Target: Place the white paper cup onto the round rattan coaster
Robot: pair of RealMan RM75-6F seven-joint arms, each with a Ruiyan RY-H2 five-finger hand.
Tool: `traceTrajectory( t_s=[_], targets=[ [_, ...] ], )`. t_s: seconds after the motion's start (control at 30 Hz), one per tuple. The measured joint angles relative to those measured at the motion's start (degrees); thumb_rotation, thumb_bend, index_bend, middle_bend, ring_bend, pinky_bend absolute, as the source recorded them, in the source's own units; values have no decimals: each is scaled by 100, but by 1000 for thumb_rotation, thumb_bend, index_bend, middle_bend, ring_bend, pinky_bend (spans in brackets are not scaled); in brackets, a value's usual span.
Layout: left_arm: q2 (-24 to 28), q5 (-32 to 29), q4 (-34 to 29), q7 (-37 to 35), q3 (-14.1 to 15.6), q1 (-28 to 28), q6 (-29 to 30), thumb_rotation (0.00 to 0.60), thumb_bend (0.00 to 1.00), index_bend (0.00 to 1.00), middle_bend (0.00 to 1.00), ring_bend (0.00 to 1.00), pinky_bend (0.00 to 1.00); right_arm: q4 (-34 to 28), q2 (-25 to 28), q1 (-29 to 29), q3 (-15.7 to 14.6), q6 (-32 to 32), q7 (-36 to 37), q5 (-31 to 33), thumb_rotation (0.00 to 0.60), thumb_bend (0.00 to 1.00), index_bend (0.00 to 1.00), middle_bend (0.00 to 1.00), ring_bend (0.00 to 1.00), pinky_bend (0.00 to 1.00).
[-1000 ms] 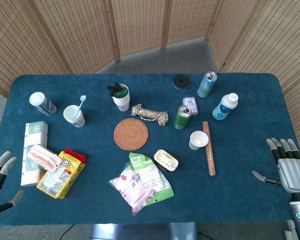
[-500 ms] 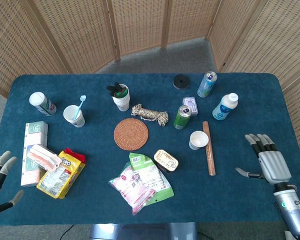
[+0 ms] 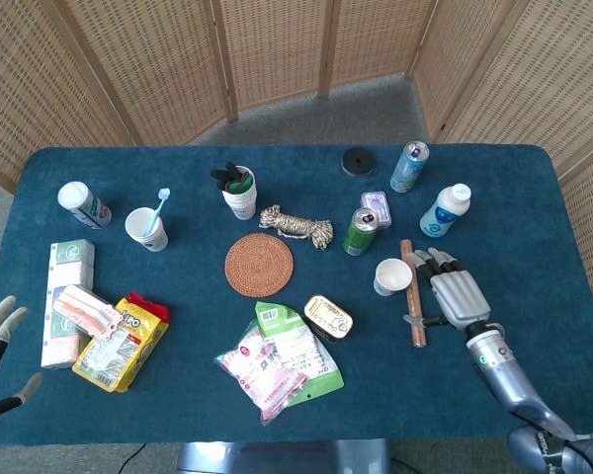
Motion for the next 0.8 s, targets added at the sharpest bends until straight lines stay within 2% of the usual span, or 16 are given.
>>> traceTrajectory(
  t_s=[0.1,0.2,0.57,0.7,0.8],
  targets=[
    [-4,-42,5,-4,-17,-10,-22,600,318,0,0,0,0,80,-145,144,74,-152,-162,204,394,0,0,0,0,144],
    [-10,-80,11,-2,-23,-25,-68,600,318,0,0,0,0,133,-252,245,105,-260,-321,338,429,0,0,0,0,144],
    [-36,-200,32,-6,-48,-78,-198,600,317,0,0,0,0,532,-743,501,214,-314,-489,597,594,0,0,0,0,231],
    [-38,-248,30,-10,-69,-101,-239,600,317,0,0,0,0,729,-936,542,227,-216,-425,567,600,0,0,2,12,275],
    [-42,-290,35,-13,-83,-123,-283,600,318,0,0,0,0,890,-1072,552,216,-125,-293,494,600,9,21,83,107,317]
  ],
)
